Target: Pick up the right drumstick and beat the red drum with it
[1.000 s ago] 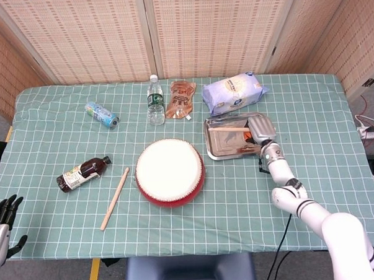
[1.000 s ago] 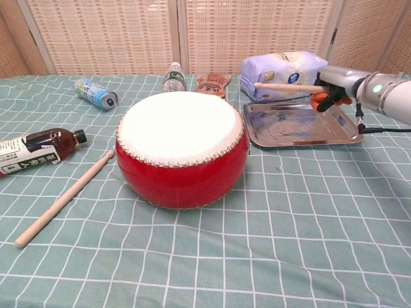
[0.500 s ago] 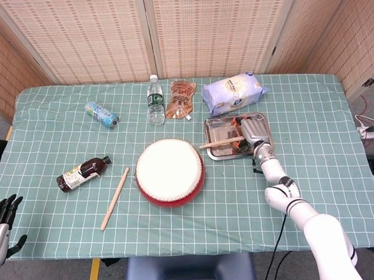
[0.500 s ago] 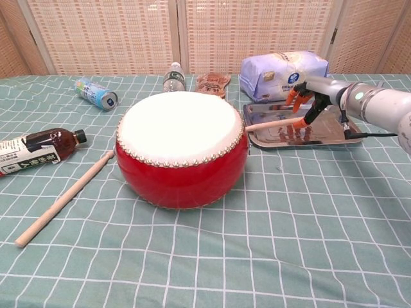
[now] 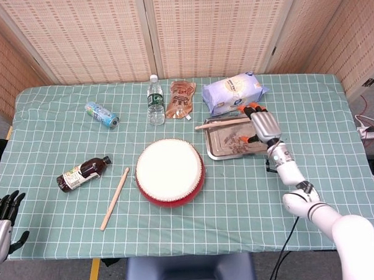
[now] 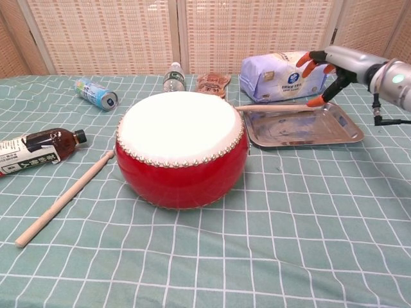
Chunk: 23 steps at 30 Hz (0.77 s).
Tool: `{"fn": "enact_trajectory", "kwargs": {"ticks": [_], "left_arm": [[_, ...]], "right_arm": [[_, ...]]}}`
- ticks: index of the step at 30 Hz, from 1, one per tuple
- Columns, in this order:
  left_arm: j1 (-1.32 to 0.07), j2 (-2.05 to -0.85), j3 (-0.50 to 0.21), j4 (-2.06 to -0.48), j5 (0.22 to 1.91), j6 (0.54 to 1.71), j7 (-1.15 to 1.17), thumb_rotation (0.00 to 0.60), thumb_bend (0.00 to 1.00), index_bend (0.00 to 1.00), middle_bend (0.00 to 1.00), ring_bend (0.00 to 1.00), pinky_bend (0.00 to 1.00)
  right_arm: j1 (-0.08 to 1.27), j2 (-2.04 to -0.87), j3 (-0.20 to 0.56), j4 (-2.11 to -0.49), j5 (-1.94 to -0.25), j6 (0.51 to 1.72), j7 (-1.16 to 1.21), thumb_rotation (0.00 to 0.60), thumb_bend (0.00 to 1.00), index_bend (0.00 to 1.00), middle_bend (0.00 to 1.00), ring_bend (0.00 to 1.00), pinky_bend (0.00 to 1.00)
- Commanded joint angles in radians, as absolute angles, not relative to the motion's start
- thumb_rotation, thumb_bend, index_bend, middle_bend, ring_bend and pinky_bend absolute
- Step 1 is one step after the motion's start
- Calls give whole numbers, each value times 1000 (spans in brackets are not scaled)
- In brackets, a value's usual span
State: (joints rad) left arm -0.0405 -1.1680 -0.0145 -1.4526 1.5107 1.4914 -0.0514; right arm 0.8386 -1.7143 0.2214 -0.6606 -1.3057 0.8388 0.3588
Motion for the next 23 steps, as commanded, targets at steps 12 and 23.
{"fn": "enact_trajectory", "kwargs": {"ticks": [12,23], "left_arm": [[-67,-1166,-37,-1493,1515,1492,-17,600,231,5,0,0,4],[-86,-1163,-49,-1548,1531,1503,42,600,234,5,0,0,4]], "right_arm": [[363,-1213,75,-1427,-1369,1362,93,600,182,185,216,92,179],[147,-1189,-22,-1476,-1462,1570,194,600,183,113,168,59,177]]}}
